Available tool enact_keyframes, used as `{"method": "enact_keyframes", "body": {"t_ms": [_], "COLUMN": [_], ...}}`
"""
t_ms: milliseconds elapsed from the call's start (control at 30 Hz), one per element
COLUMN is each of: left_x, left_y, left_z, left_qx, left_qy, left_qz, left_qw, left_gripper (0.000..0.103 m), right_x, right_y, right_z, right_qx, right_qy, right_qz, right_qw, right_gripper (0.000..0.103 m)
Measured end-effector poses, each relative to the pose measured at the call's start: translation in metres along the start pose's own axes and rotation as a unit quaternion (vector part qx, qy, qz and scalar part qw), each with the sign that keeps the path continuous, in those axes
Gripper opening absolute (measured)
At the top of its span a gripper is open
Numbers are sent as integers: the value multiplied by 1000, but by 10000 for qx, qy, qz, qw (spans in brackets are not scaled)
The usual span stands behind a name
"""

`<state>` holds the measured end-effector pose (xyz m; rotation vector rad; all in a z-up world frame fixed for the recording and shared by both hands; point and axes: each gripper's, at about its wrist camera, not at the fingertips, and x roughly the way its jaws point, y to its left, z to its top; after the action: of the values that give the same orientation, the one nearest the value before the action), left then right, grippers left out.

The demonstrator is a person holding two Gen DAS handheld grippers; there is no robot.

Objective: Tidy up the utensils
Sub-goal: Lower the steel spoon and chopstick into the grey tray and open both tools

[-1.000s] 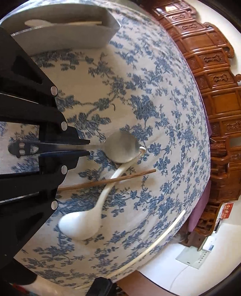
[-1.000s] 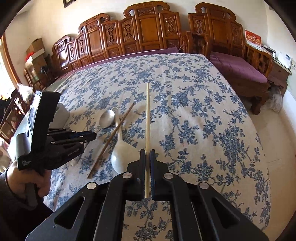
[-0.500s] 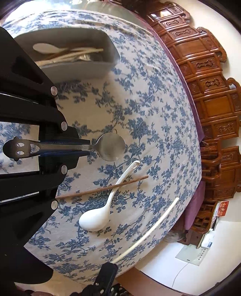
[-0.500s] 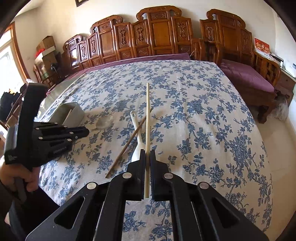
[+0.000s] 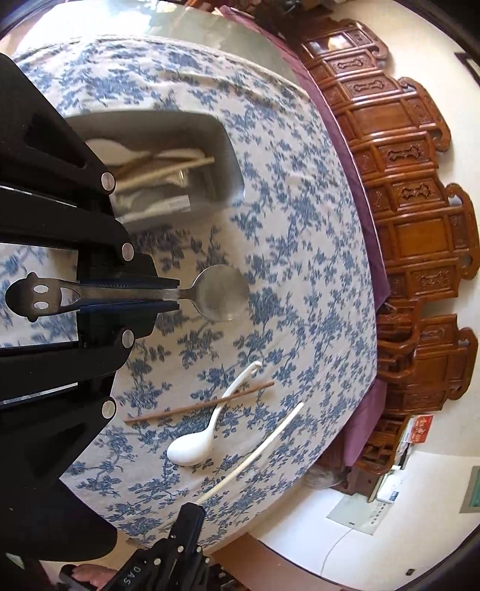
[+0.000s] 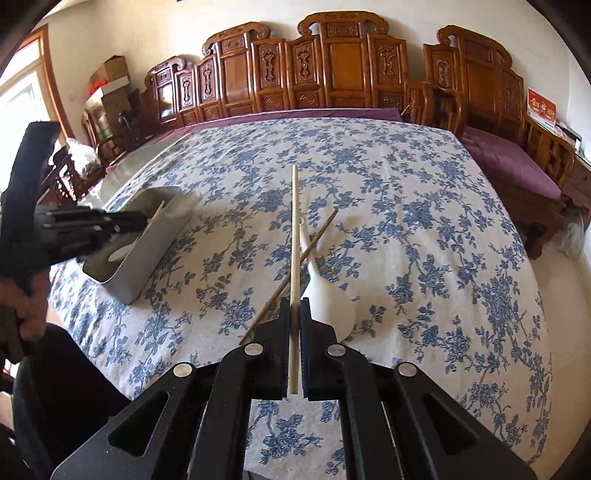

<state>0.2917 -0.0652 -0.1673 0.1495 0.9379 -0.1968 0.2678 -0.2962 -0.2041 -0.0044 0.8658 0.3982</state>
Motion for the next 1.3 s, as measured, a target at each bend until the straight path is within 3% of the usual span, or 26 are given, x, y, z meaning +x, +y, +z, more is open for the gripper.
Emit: {"method": "enact_keyframes", "body": {"t_ms": [333,667,1000,1300], "left_x": [-15,21,47,65], "left_y": [63,113,119,123], "left_z": [-9,-25,-32,-31], "left_qx": [-301,-655,-648,-811], "left_qy": [-115,206,381,636], "left_qz": [200,530,665,492], "left_qw": [9993,9962,9950,9935], "left_gripper": [5,5,5,6], "right_x": [6,34,45,49], "right_y": [33,59,73,88], "right_z": [5,13,21,29], "right_qx": [-269,-388,-327,-311], "right_qy": [21,177,206,167], "right_qz": [146,257,430,575], "right_qw": [9995,9988,9983,9977], "right_gripper": [6,6,6,6]}}
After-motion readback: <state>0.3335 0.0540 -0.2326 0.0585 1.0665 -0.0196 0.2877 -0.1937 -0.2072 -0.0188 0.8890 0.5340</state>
